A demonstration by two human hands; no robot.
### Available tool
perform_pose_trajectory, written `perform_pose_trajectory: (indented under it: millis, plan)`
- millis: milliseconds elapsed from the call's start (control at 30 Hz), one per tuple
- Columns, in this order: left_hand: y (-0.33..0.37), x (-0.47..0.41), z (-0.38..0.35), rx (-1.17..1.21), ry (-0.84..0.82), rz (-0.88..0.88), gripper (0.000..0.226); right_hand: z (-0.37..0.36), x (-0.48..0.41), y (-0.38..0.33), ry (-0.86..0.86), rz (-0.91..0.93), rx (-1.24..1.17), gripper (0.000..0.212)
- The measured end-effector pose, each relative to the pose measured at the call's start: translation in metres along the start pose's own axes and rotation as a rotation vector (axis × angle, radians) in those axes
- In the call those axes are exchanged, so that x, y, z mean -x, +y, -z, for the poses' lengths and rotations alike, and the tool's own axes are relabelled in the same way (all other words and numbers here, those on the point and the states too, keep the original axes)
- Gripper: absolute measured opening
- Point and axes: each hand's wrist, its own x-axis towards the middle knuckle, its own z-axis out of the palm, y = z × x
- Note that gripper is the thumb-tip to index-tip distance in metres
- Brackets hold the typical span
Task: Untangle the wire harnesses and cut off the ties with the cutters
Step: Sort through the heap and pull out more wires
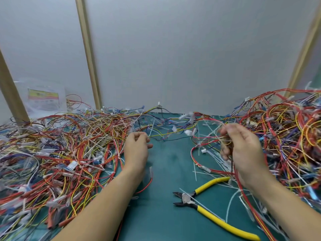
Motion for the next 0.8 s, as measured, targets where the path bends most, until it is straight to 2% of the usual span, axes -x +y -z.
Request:
perform_pose_trajectory:
  millis: [167,300,400,467,533,600,700,767,800]
  plan:
    - [-0.002,-0.002,0.0,-0.013,0.018,-0.008,0.008,-0.007,0.003,0.006,-0.092,-0.168,0.063,0.044]
    - [0.008,0.008,0.001,-0.143,0.055,-0.29,0.011,-0.001,-0.002,-0.007,-0.054,-0.154,-0.156,0.042]
    - [0.028,0.009,0.002,-0.264,0.094,-0.483,0.011,0.002,-0.004,-0.013,-0.073,-0.121,-0.235,0.04]
    - [0.044,-0.002,0.005,-0.272,0.161,-0.485,0.012,0.004,-0.004,-0.015,-0.075,-0.122,-0.27,0.04]
    - [0.055,-0.018,0.006,-0.266,0.138,-0.415,0.015,0.005,-0.004,-0.016,-0.084,-0.125,-0.296,0.036]
    - [0.058,-0.037,0.0,-0.487,0.028,-0.424,0.024,0.006,-0.004,-0.017,-0.089,-0.113,-0.317,0.034]
    - [0.054,-0.067,-0.002,-1.088,-0.172,-0.508,0.053,0.007,-0.005,-0.017,-0.083,-0.102,-0.419,0.038]
    - [0.05,-0.087,0.008,-1.384,-0.334,-0.432,0.071,0.009,-0.007,-0.017,-0.045,-0.133,-0.487,0.038]
    - [0.049,-0.095,0.015,-1.469,-0.427,-0.377,0.067,0.01,-0.008,-0.016,-0.019,-0.136,-0.488,0.038]
